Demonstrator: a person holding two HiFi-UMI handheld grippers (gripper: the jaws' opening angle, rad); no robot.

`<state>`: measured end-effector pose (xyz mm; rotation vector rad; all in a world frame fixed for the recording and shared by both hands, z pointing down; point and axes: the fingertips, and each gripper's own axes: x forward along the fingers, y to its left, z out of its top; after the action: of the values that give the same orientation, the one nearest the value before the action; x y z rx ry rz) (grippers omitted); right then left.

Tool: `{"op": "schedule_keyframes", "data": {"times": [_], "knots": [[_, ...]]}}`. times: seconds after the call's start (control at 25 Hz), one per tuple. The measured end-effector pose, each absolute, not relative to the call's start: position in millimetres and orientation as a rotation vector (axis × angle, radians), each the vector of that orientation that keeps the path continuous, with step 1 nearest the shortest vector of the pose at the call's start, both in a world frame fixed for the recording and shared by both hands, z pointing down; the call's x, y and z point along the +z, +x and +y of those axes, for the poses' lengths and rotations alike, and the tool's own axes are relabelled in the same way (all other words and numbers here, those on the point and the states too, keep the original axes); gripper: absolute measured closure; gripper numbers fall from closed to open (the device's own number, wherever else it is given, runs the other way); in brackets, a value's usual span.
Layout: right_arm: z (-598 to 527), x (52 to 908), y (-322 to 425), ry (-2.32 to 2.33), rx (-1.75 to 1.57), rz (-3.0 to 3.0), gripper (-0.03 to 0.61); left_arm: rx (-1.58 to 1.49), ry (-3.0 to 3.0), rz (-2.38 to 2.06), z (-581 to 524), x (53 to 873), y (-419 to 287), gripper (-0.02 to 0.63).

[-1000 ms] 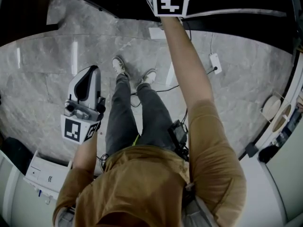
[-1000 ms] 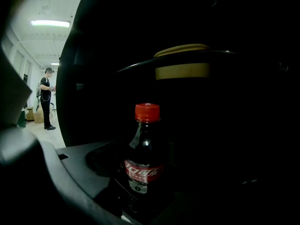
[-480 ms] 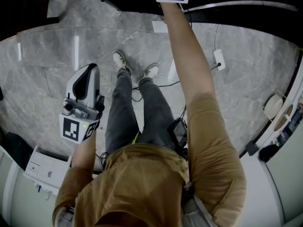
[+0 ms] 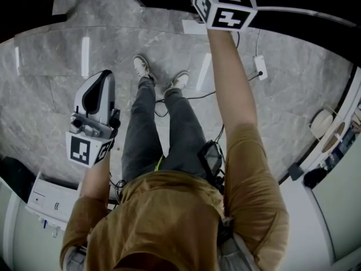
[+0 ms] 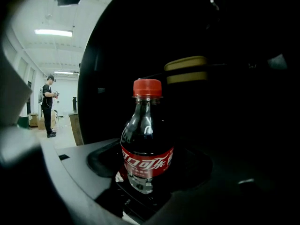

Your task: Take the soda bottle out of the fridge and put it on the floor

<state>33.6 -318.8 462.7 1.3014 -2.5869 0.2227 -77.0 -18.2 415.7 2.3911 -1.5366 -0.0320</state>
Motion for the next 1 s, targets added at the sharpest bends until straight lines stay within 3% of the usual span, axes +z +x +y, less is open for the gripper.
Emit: {"op": "schedule_keyframes", "data": {"times": [0.56, 1.0], "knots": [[-221, 468, 39, 1.107, 0.109, -2.618, 0.281, -0.001, 2.412, -1.579, -36, 446, -97, 0.611], [-185, 472, 26, 1.078, 0.053, -2.675, 0.281, -0.005, 2.472, -1.651, -69, 448, -56, 0.611]]}}
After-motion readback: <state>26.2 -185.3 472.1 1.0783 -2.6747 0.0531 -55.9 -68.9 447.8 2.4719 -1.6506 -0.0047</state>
